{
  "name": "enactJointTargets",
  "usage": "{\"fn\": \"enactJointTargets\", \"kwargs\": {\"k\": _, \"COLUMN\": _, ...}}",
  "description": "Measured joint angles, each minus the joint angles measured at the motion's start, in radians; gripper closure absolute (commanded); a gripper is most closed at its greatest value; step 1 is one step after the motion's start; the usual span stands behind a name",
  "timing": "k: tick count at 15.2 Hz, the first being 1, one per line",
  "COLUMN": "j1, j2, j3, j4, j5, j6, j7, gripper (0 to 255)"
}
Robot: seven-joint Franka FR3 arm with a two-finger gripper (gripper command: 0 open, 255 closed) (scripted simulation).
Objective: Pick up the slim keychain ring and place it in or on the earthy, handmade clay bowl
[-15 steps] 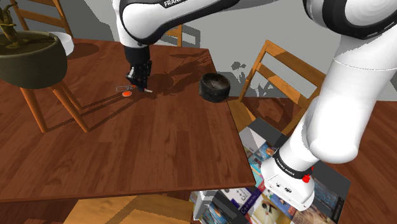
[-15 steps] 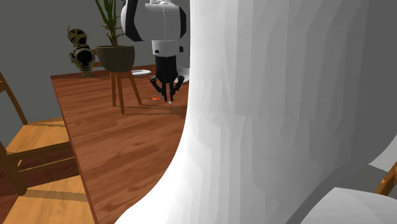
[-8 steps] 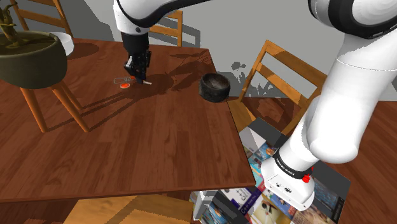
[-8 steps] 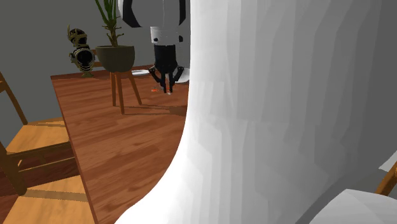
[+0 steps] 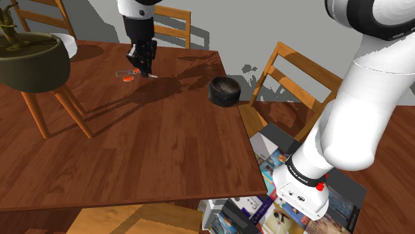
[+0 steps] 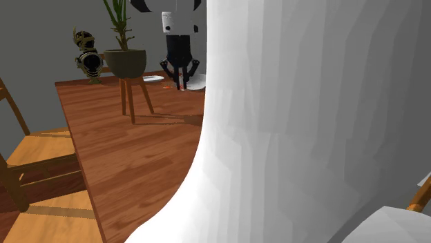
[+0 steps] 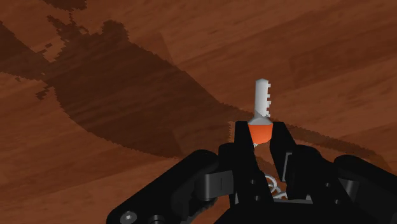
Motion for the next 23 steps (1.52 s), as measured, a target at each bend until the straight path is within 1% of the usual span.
{"fn": "enactJointTargets", "kwargs": {"k": 1, "j1": -0.004, "j2": -0.019, "j3": -0.001, "j4": -0.017, "j5": 0.005, "j6": -0.001, "j7": -0.006, "gripper": 255}}
{"fn": "enactJointTargets", "kwargs": {"k": 6, "j1": -0.053, "j2": -0.180, "j3": -0.028, "j4": -0.209, "j5": 0.044, "j6": 0.034, "j7": -0.087, "gripper": 255}}
{"fn": "enactJointTargets", "kwargs": {"k": 10, "j1": -0.086, "j2": -0.309, "j3": -0.063, "j4": -0.359, "j5": 0.069, "j6": 0.057, "j7": -0.162, "gripper": 255}}
{"fn": "enactJointTargets", "kwargs": {"k": 14, "j1": -0.113, "j2": -0.440, "j3": -0.105, "j4": -0.494, "j5": 0.083, "j6": 0.061, "j7": -0.238, "gripper": 255}}
{"fn": "enactJointTargets", "kwargs": {"k": 18, "j1": -0.142, "j2": -0.551, "j3": -0.160, "j4": -0.602, "j5": 0.079, "j6": 0.057, "j7": -0.321, "gripper": 255}}
{"fn": "enactJointTargets", "kwargs": {"k": 23, "j1": -0.179, "j2": -0.690, "j3": -0.231, "j4": -0.728, "j5": 0.056, "j6": 0.042, "j7": -0.419, "gripper": 255}}
